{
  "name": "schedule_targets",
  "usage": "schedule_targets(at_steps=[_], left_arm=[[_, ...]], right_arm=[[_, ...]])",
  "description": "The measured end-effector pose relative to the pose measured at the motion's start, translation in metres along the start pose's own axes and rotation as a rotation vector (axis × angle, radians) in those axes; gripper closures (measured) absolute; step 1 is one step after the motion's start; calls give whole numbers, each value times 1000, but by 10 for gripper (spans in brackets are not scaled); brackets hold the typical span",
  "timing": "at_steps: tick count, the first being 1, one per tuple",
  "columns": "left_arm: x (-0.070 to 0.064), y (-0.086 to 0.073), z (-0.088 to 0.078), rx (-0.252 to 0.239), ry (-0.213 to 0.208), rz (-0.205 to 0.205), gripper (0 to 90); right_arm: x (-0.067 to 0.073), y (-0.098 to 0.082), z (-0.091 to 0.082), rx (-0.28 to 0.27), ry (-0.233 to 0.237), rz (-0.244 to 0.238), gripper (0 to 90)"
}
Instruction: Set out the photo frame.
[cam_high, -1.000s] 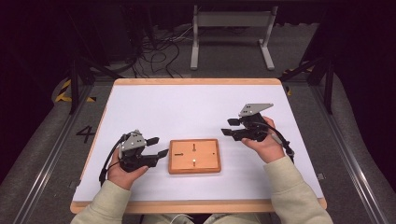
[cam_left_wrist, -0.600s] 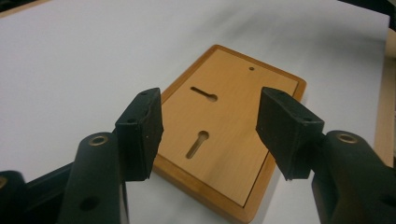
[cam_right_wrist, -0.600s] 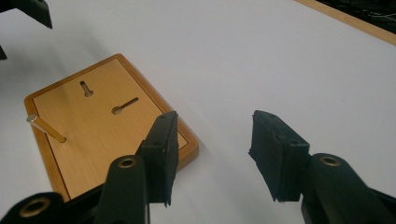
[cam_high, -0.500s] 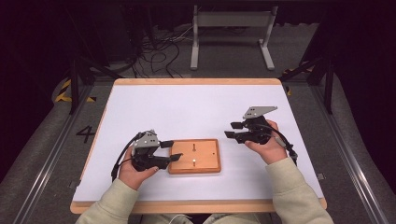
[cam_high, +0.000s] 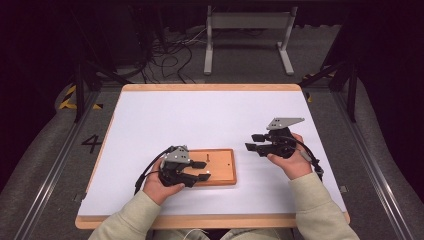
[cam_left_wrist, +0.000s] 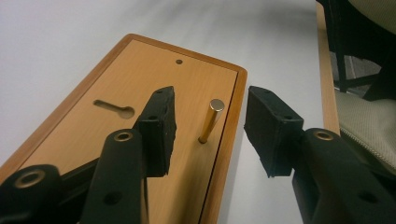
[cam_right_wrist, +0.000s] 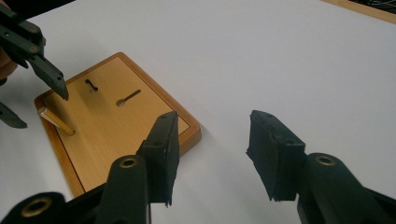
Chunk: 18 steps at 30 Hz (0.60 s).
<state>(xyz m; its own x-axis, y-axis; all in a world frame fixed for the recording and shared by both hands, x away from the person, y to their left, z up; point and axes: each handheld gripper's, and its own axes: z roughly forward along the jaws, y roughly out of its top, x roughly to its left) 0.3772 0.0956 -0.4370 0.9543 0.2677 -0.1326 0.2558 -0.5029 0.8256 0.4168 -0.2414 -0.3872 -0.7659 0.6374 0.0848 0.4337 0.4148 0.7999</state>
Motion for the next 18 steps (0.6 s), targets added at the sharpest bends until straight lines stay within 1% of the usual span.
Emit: schedule_targets(at_steps=[2,3,4,6,7,8,10,14,15,16,17,18], left_arm=[[0,0,5,10,-2,13,574],[0,0,7,14,-2,14,589],[0,0,11,28,-14,19,642],[1,0,13,31,-15,14,709],[1,0,13,31,-15,14,732],[2,0,14,37,-19,20,732],[3,-1,15,44,-20,15,789],[4,-2,16,48,-27,13,818],[4,-2,17,48,-25,19,820],[3,-2,17,48,-18,36,827],[3,-2,17,48,-18,36,829],[3,-3,17,44,-16,50,831]], right_arm=[[0,-1,-1,-4,0,4,533],[-1,-2,-2,-4,0,7,533],[-1,-3,-4,-5,-4,9,532],[-1,-4,-5,-6,-6,12,531],[-1,-4,-5,-6,-6,12,531],[-1,-4,-5,-7,-7,12,532],[-1,-5,-6,-4,-8,16,532],[-2,-5,-7,-3,-10,19,531],[-2,-6,-8,-3,-9,19,530],[-2,-6,-8,-4,-8,20,529],[-2,-6,-8,-4,-8,20,529],[-1,-6,-8,-5,-8,23,529]])
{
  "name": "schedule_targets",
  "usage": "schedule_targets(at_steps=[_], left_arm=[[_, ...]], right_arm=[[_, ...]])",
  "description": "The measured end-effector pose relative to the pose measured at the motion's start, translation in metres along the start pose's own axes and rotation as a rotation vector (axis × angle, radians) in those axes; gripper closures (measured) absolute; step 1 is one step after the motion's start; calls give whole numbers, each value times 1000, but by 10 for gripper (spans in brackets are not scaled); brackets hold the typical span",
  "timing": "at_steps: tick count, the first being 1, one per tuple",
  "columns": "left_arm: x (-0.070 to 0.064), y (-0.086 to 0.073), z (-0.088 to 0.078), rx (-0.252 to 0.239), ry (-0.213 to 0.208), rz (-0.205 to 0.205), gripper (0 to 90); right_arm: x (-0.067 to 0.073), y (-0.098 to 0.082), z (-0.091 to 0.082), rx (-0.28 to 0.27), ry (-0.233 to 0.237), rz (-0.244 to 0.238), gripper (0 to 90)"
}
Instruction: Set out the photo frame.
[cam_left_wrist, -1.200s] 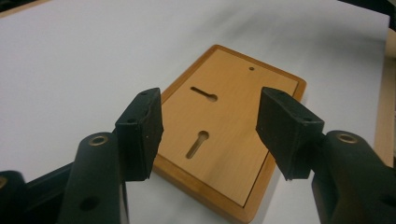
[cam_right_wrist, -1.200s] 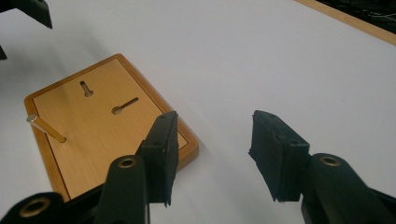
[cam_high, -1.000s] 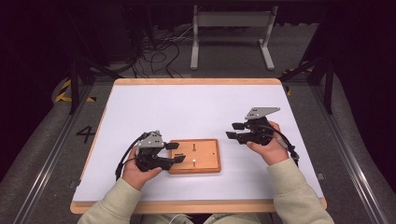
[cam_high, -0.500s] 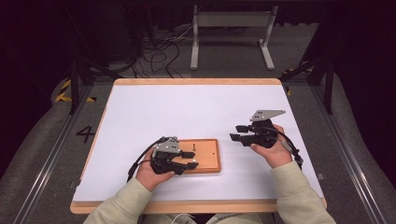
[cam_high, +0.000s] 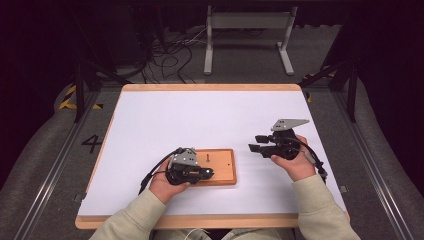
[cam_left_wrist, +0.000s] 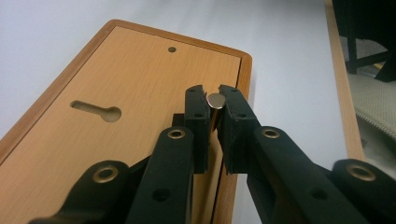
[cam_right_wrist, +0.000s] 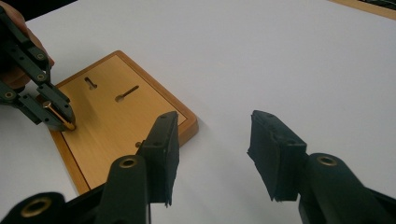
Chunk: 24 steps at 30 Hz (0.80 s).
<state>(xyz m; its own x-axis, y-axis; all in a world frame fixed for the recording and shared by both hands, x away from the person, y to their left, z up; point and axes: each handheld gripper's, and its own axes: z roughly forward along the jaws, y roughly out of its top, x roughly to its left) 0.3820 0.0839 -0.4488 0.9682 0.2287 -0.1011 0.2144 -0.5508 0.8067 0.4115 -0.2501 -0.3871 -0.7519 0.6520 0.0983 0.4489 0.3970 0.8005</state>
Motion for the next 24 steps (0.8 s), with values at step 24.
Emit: schedule_targets(at_steps=[24], left_arm=[[-17,-7,3,-6,135,244,832]], right_arm=[[-3,-4,4,0,0,-7,519]])
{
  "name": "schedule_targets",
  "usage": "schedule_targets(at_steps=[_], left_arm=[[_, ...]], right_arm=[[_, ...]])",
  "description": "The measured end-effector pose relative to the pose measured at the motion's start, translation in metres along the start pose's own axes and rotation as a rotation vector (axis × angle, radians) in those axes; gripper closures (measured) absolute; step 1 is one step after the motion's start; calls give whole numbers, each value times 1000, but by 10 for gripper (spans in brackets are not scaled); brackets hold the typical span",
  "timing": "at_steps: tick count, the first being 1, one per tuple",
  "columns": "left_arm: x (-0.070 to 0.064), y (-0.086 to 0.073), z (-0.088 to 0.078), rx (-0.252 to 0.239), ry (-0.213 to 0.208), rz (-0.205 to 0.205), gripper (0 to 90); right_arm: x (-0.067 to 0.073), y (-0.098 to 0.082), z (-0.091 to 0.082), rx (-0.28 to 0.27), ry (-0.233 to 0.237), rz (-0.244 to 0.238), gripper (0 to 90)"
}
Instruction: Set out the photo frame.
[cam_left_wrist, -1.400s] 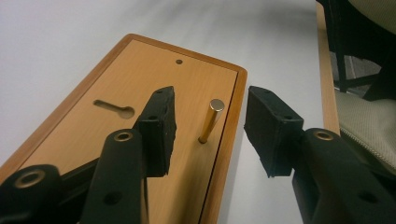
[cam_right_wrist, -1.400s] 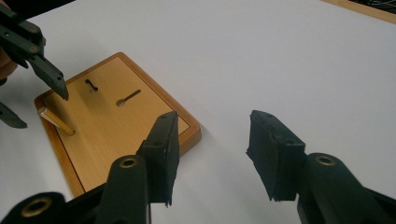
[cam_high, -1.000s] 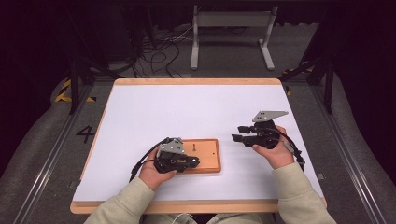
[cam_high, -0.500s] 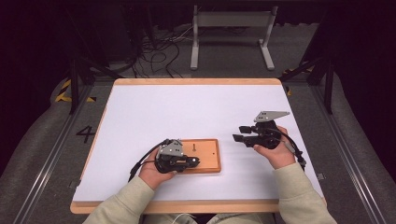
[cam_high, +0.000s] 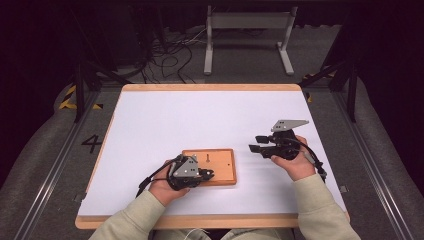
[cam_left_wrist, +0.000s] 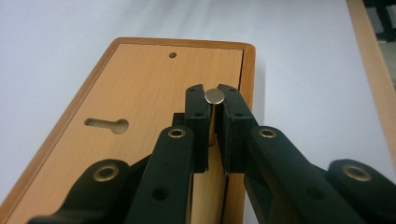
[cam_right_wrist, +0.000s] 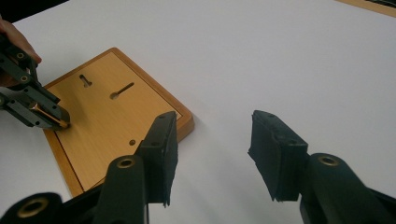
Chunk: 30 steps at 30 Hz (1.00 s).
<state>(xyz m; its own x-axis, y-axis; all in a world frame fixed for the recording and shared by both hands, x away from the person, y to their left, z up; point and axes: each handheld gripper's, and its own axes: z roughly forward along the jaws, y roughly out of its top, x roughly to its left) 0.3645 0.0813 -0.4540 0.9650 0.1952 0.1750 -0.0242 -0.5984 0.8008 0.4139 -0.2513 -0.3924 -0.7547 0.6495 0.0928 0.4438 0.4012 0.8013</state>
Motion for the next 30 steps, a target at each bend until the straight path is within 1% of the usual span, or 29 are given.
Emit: schedule_targets(at_steps=[2,5,8,11,12,15,19,21,22,24,25,26,27,28,30], left_arm=[[-4,1,0,7,26,62,823],[-6,1,0,4,40,91,824],[-8,0,-1,4,50,113,824],[-13,-1,-1,-7,64,152,830],[-15,0,-2,-1,73,174,833],[-19,0,-3,5,89,222,837],[-22,0,-3,6,97,246,840],[-26,1,-3,17,113,273,840],[-26,1,-3,17,113,273,841],[-28,1,-3,23,120,286,841],[-29,1,-3,25,124,287,841],[-30,1,-3,25,126,292,841],[-30,1,-3,24,126,291,841],[-32,0,-4,24,130,301,841],[-34,0,-4,28,136,307,841]], right_arm=[[1,1,1,-3,3,-3,519],[3,2,2,-3,5,-10,511],[4,3,4,3,7,-15,506],[5,5,5,4,16,-20,503],[6,6,5,3,16,-19,501],[9,8,7,10,36,-10,493],[15,10,9,10,55,16,449],[18,11,11,8,75,28,407],[19,11,12,11,82,32,391],[21,12,13,10,90,32,376],[23,13,15,16,95,41,360],[25,14,18,21,111,54,331],[25,14,18,21,111,54,331],[27,15,22,26,124,68,307],[28,15,23,28,130,73,298]])
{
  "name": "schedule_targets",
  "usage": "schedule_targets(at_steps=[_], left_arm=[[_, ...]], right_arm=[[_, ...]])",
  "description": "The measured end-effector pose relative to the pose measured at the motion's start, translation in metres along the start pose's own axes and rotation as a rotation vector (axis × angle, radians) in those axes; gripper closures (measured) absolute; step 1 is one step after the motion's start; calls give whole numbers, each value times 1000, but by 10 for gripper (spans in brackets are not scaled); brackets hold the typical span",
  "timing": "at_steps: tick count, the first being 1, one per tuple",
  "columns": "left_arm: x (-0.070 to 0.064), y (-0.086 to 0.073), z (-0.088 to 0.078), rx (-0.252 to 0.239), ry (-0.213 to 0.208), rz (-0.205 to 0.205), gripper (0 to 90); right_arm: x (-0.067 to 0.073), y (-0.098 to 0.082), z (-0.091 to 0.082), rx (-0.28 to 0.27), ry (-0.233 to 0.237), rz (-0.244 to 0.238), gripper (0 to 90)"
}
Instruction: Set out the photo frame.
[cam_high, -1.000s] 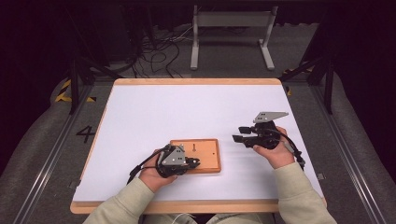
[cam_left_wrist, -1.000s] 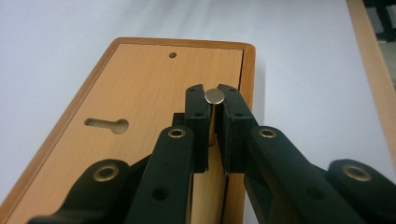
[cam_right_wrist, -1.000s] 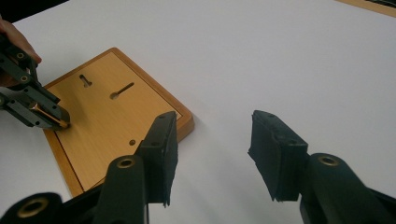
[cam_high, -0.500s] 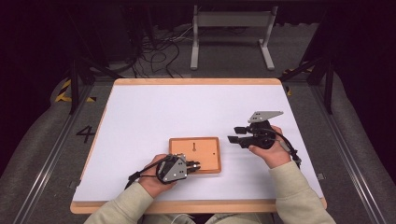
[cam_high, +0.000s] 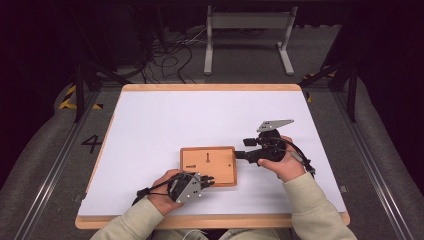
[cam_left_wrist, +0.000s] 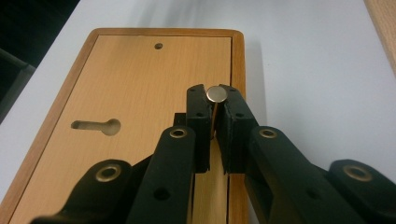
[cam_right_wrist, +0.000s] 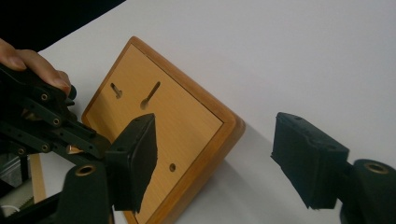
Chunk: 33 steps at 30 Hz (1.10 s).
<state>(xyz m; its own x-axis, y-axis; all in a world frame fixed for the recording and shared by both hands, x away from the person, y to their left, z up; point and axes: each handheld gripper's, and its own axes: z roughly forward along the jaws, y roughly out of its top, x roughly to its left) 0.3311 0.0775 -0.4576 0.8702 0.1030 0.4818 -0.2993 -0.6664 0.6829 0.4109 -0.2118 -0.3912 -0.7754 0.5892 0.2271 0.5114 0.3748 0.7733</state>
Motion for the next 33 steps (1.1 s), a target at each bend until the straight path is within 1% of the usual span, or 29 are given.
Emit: schedule_targets(at_steps=[1,3,4,5,7,10,11,17,18,20,22,25,28,30,33], left_arm=[[-1,0,0,1,6,9,841],[-3,1,0,5,11,8,841],[-3,1,0,5,11,8,841],[-3,1,0,7,17,20,841],[-4,1,0,7,24,26,841],[-5,1,0,6,29,26,840],[-5,1,0,6,29,26,840],[-6,1,0,11,33,21,840],[-7,1,-1,13,32,17,840],[-6,1,0,9,34,25,840],[-6,1,0,8,33,22,840],[-6,1,0,6,31,19,840],[-6,1,0,8,33,18,840],[-6,1,0,10,35,20,840],[-7,2,0,14,35,26,839]], right_arm=[[1,0,3,10,7,5,289],[3,0,11,33,17,12,265],[3,0,11,33,17,12,265],[3,0,17,50,21,16,256],[3,-1,21,62,25,19,250],[3,-2,29,82,35,23,238],[3,-2,29,82,35,23,238],[3,-6,45,122,60,59,217],[3,-7,48,130,67,63,215],[3,-8,54,149,76,67,212],[3,-11,61,168,92,75,211],[4,-11,64,169,102,79,215],[6,-11,68,179,124,82,236],[6,-11,69,180,127,82,238],[4,-11,68,186,151,92,273]])
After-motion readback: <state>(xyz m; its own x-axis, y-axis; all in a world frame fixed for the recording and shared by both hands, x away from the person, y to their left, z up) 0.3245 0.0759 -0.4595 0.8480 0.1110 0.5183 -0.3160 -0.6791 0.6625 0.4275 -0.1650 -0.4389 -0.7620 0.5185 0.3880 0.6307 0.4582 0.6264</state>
